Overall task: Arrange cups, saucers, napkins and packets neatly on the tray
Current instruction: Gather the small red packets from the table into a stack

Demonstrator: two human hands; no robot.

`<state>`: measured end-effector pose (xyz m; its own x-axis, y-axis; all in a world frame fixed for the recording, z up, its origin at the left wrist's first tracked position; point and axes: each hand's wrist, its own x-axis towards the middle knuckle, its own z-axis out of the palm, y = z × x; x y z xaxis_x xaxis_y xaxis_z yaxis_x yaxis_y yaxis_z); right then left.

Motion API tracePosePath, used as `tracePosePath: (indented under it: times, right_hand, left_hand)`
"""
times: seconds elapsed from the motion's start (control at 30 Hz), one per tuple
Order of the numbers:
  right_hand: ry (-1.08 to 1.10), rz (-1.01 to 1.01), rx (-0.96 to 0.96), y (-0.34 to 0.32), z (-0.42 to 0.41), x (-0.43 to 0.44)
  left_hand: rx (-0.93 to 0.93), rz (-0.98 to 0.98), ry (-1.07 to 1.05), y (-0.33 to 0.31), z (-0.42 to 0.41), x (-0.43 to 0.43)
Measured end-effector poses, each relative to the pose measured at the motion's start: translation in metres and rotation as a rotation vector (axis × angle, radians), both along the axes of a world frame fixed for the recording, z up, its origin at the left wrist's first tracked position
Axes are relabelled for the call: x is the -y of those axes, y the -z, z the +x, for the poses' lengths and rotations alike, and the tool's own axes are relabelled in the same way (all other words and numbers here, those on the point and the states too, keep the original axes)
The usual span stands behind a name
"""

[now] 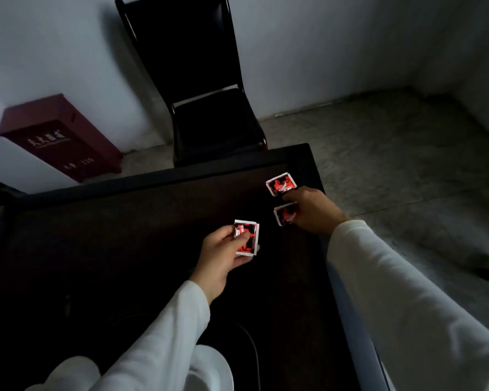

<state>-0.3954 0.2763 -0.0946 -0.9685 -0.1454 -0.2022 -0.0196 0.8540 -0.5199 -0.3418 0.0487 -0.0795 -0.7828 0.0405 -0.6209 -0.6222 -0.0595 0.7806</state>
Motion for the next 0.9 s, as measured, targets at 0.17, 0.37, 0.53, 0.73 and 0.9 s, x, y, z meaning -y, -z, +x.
tracePosePath:
  times: [0.17, 0.37, 0.53, 0.73, 0.9]
  right_hand:
    - [0.015, 0.070, 0.063, 0.006, -0.011, -0.013]
    - [0.272, -0.223, -0.015, 0.018, 0.001, -0.010]
    - [0.439, -0.696, 0.103, 0.024, 0.020, 0.020]
    - [0.419, -0.548, 0.056, 0.040, 0.031, 0.057]
    - [0.241, -0.254, 0.058, 0.031, 0.026, 0.046]
  left_hand:
    - [0.125, 0.192, -0.107, 0.016, -0.009, -0.013]
    - [0.135, 0.337, -0.124, 0.039, -0.021, -0.011]
    - [0.113, 0.346, -0.148, 0.050, -0.025, -0.012]
    - [0.115, 0.394, -0.150, 0.049, -0.025, -0.011]
    - [0.127, 0.399, -0.136, 0.051, -0.024, -0.012]
